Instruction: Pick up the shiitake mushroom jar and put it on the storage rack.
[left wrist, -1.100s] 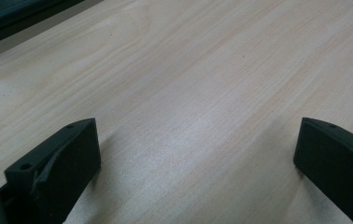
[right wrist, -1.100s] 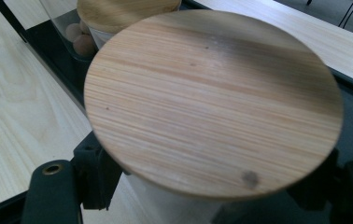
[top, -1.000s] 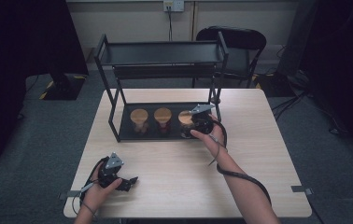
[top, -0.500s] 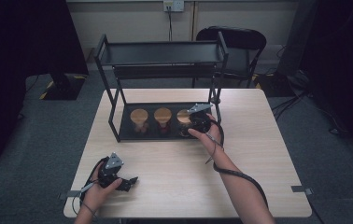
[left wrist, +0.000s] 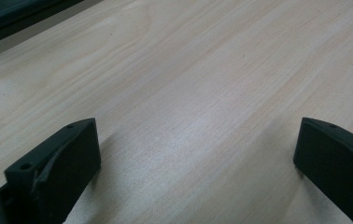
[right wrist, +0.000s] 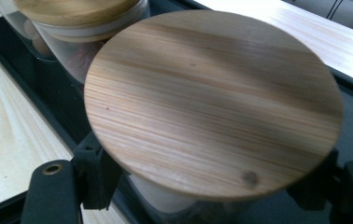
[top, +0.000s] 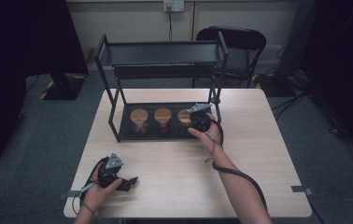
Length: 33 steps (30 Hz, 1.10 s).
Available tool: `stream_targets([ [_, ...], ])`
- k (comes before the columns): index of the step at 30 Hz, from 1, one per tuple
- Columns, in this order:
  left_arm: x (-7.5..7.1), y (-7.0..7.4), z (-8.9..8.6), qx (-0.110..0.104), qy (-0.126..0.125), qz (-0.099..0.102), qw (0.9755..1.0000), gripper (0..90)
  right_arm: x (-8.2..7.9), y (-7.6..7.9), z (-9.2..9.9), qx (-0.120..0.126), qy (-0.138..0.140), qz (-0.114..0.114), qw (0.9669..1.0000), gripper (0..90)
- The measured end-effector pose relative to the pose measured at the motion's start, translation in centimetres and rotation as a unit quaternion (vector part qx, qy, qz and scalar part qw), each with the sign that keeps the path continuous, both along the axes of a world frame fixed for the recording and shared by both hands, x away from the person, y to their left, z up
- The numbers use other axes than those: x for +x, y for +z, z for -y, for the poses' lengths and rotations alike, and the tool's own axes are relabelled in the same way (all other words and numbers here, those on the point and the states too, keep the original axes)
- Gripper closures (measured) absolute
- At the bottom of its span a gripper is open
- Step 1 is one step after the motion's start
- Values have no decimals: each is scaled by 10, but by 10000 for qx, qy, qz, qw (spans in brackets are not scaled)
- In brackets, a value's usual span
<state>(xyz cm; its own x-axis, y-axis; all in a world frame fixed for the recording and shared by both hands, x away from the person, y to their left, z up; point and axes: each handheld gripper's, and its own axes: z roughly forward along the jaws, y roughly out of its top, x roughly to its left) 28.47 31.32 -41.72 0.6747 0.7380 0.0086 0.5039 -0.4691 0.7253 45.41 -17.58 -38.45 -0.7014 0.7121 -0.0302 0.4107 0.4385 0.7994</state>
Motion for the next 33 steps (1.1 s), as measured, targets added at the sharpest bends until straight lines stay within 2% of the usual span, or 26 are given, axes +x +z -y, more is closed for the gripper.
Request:
stream_targets([
  [12,0,0,0,1,3,-1,10000,2,4,-4,-4,-46,-41,-17,10000,254],
  [22,0,0,0,0,3,-1,10000,2,6,-7,-2,56,-66,-65,9999,254],
  [25,0,0,0,-1,3,-1,10000,2,7,-6,-4,-15,-39,-46,10000,253],
  [33,0,0,0,1,2,-1,10000,2,8,-8,-6,14,-133,-7,9999,253],
])
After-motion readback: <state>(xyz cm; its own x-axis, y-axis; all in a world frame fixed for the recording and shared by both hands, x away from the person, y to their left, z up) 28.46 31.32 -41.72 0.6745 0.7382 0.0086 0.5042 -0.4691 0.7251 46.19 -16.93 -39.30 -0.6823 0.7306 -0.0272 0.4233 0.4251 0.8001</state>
